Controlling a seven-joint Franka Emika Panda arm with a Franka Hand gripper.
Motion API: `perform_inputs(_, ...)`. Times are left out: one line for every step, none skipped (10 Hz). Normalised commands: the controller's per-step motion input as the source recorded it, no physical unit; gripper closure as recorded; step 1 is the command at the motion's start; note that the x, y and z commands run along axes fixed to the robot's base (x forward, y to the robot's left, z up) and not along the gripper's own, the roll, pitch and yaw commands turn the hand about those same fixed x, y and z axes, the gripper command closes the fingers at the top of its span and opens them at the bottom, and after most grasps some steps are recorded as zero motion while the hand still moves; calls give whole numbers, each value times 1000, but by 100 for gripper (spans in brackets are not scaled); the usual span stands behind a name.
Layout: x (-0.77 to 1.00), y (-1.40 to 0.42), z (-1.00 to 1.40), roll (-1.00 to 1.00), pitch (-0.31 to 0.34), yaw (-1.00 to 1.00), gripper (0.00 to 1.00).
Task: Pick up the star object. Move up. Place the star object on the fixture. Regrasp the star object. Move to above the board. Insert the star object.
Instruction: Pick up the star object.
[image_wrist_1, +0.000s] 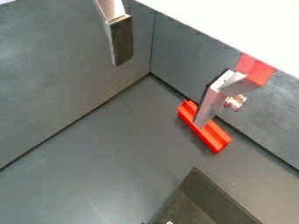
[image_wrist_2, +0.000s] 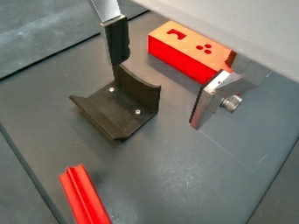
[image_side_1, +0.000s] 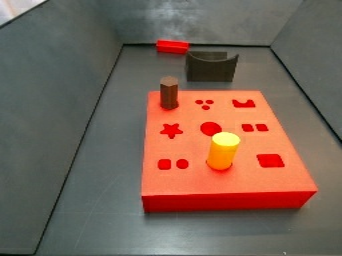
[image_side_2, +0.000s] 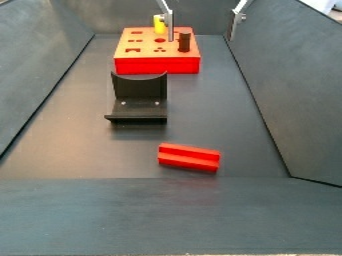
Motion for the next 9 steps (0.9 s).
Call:
perform_inputs(-277,0,-3,21,0,0,0)
perform_inputs(0,-23,-100,0,0,26,0)
perform_inputs(257,346,-251,-66,0,-483,0)
perform_inputs(457,226,-334,-17,0,-734,0)
perform_inputs(477,306,-363,0,0,-671,0)
perform_inputs(560,480,-443,0,0,-466,0)
perform_inputs(597,591,-463,-11,0,-314,0)
perform_inputs(654,637,-486,-13,0,-234,0)
perform_inputs(774,623,-509,-26,19,-163,0)
